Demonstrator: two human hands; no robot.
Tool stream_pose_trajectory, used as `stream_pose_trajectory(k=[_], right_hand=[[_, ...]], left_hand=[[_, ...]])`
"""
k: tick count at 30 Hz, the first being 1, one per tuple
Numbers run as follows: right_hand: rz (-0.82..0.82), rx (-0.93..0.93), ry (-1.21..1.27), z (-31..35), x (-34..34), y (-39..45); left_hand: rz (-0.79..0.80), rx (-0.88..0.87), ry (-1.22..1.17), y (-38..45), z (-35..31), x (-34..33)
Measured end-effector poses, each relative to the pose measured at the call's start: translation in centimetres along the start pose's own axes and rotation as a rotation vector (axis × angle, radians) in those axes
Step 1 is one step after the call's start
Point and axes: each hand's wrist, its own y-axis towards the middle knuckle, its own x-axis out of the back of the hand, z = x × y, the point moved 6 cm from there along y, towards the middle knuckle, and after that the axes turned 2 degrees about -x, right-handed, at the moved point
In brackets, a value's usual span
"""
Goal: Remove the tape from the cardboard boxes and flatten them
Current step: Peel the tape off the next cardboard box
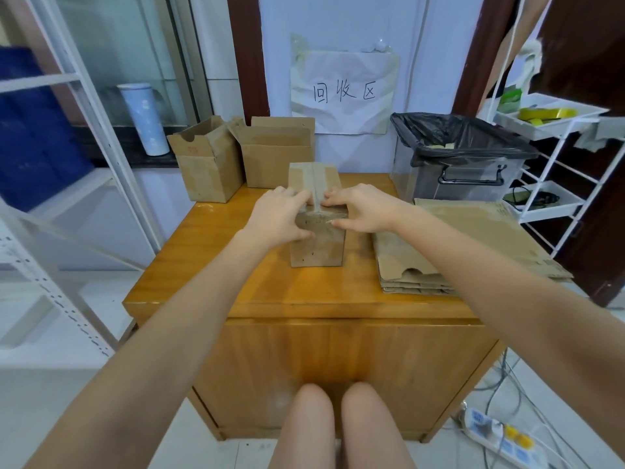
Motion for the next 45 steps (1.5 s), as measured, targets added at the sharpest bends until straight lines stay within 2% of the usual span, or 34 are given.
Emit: stream_pose_trajectory(k=[6,10,14,21,29,33,39,45], right_hand=[[-0.230,0.165,-0.203,0.8,-0.3,-1.4],[-0.310,0.223,-0.191,1.3,-0.4,-1.8],[-0.317,0.231,-0.116,1.4,-0.2,-1.8],[-0.287,0.039,0.086,0.7,0.1,-1.9],[-0.282,-0.116,0.263,-0.1,0.0,-1.9],[-0.245,-0.158,0.288,-0.5,0.2,-1.6],[-0.228,-0.202,0.286,-0.8,0.3,-1.1],[-0.184,-0.210,0.255,-0.5,0.7,-0.6]], left_hand=[[-0.035,0.021,0.023,0.3,-0.3,0.0],[-0.032,0.024,0.031,0.4,-0.2,-0.1],[-0.029,0.022,0.040,0.6,0.0,-0.2],[-0.024,0.009,0.034,0.3,0.0,-0.9],[-0.049,0.017,-0.225,0.0,1.4,-0.5],[-0.012,0.047,-0.322,-0.2,1.9,-0.5],[0.000,0.061,-0.329,-0.4,2.0,-0.2],[0.079,-0.096,-0.257,-0.9,1.8,-0.2]])
